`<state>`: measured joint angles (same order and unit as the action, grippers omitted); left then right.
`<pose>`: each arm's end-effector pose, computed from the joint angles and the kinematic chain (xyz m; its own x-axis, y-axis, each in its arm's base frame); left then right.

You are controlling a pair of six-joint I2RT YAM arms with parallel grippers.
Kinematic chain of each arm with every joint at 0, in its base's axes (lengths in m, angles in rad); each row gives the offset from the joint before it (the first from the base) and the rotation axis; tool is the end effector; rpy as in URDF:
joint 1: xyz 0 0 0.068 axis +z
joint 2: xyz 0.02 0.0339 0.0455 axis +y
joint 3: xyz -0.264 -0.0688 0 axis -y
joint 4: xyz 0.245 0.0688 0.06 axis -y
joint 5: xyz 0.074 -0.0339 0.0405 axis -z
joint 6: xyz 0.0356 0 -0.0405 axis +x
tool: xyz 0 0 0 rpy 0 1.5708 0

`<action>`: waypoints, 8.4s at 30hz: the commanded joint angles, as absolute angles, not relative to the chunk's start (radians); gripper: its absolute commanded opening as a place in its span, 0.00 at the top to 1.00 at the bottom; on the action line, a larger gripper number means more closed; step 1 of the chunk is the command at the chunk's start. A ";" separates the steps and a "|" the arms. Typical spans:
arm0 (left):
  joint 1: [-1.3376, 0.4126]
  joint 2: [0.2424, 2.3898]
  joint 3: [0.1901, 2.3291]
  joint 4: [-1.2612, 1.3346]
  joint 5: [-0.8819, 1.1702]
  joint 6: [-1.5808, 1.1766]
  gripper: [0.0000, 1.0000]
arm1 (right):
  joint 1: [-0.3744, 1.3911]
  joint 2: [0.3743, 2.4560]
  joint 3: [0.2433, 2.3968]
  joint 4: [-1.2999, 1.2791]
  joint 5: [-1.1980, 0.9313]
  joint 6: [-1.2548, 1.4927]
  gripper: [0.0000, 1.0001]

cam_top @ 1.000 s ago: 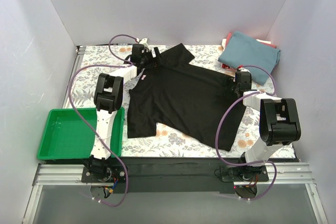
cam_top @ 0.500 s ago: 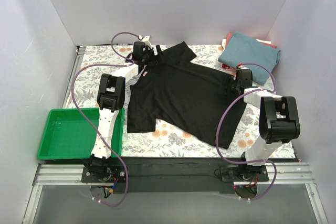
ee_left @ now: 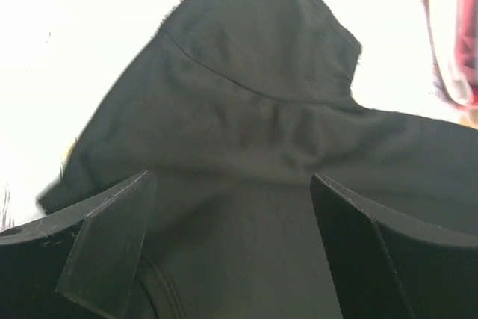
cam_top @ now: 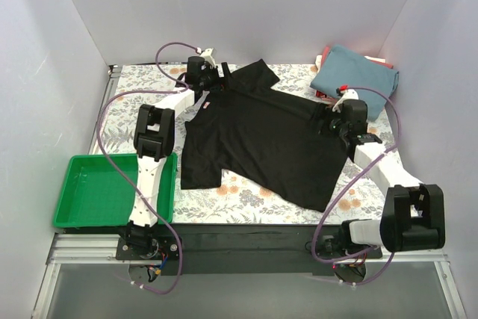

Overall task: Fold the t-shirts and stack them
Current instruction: Fold the tshirt

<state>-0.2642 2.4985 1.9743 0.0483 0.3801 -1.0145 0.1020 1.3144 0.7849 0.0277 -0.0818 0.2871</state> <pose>0.5454 -0.1612 0.1521 -0.7098 -0.6249 -0.3250 -0.0794 0.5295 -0.8446 0.2890 0.0325 0.2442 -0.5078 0.2317 -0.8297 -0.0302 0.9578 0.2860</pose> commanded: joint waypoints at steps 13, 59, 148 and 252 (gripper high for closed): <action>-0.279 1.941 1.310 0.112 0.242 -1.075 0.16 | 0.285 1.310 0.637 0.048 -0.044 0.327 0.12; -0.313 2.208 1.577 0.110 0.169 -0.991 0.17 | 0.164 1.568 0.830 0.035 -0.092 0.273 0.11; -0.687 1.499 0.741 -0.442 -0.647 -1.543 0.55 | 0.164 1.350 0.709 0.038 -0.164 0.285 0.11; -0.517 1.419 0.615 -0.074 -0.443 -1.259 1.00 | 0.436 0.966 0.577 -0.726 0.213 0.709 0.54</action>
